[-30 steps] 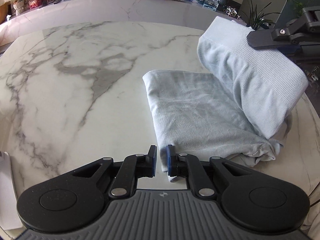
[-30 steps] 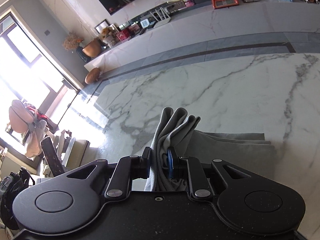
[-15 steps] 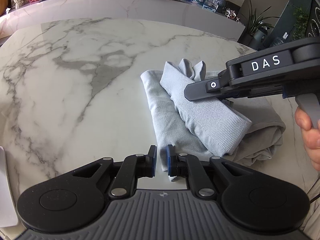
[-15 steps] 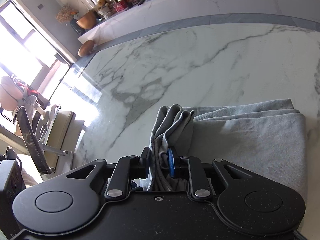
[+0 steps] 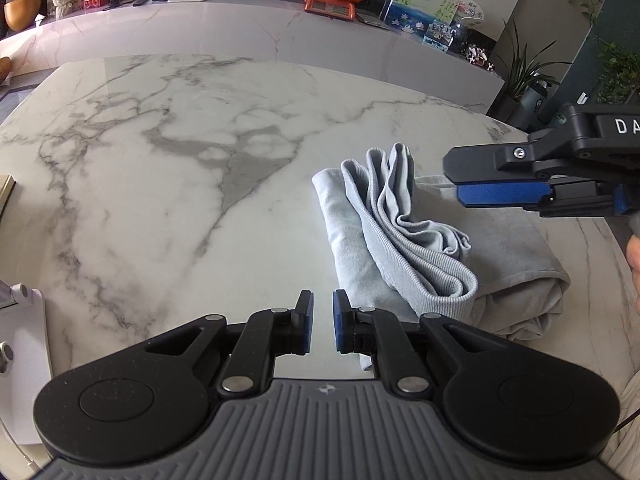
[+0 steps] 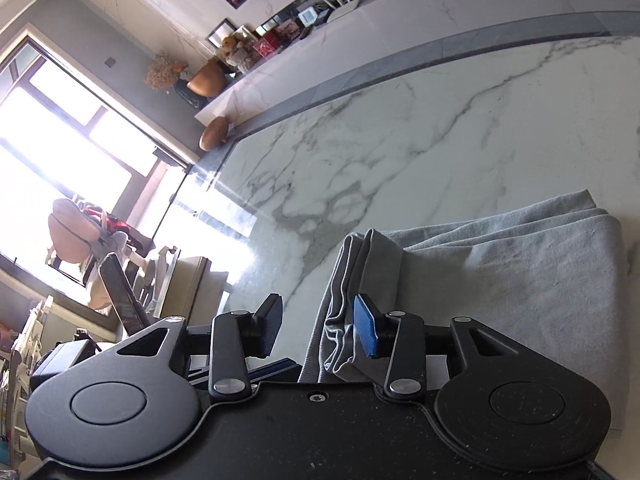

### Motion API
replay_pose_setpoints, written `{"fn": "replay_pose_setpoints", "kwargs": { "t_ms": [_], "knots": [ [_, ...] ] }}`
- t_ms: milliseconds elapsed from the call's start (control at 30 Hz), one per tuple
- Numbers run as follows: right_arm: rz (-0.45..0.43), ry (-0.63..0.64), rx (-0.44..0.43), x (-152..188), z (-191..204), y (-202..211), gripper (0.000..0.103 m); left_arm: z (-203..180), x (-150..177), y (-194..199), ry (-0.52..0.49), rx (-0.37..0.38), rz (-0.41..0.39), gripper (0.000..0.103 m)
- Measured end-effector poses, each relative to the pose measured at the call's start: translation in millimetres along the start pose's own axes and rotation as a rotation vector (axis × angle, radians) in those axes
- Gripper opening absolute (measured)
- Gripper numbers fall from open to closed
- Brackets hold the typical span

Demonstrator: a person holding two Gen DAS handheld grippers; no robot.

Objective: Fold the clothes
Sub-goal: 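Fold the held ribbed end over the stack with the right gripper, then release the ribbed end and withdraw the right gripper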

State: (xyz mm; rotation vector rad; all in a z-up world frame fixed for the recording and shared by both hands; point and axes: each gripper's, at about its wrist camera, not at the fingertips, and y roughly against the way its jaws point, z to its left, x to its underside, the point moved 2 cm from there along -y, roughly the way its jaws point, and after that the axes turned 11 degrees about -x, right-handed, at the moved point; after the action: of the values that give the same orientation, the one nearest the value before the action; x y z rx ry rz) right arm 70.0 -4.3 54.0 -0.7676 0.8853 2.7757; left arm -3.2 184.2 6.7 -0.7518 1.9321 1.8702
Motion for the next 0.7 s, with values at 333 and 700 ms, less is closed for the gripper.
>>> {"fn": "replay_pose_setpoints", "kwargs": {
  "t_ms": [333,700],
  "knots": [
    [0.062,0.074,0.051,29.5,-10.9,-22.2,0.01,7.5,-9.0,8.0,0.046,-0.051,-0.066,0.009],
    [0.121,0.179,0.048,52.8,-0.3,-54.9,0.009,6.1,-16.7,8.7,0.05,-0.014,-0.099,0.009]
  ]
}}
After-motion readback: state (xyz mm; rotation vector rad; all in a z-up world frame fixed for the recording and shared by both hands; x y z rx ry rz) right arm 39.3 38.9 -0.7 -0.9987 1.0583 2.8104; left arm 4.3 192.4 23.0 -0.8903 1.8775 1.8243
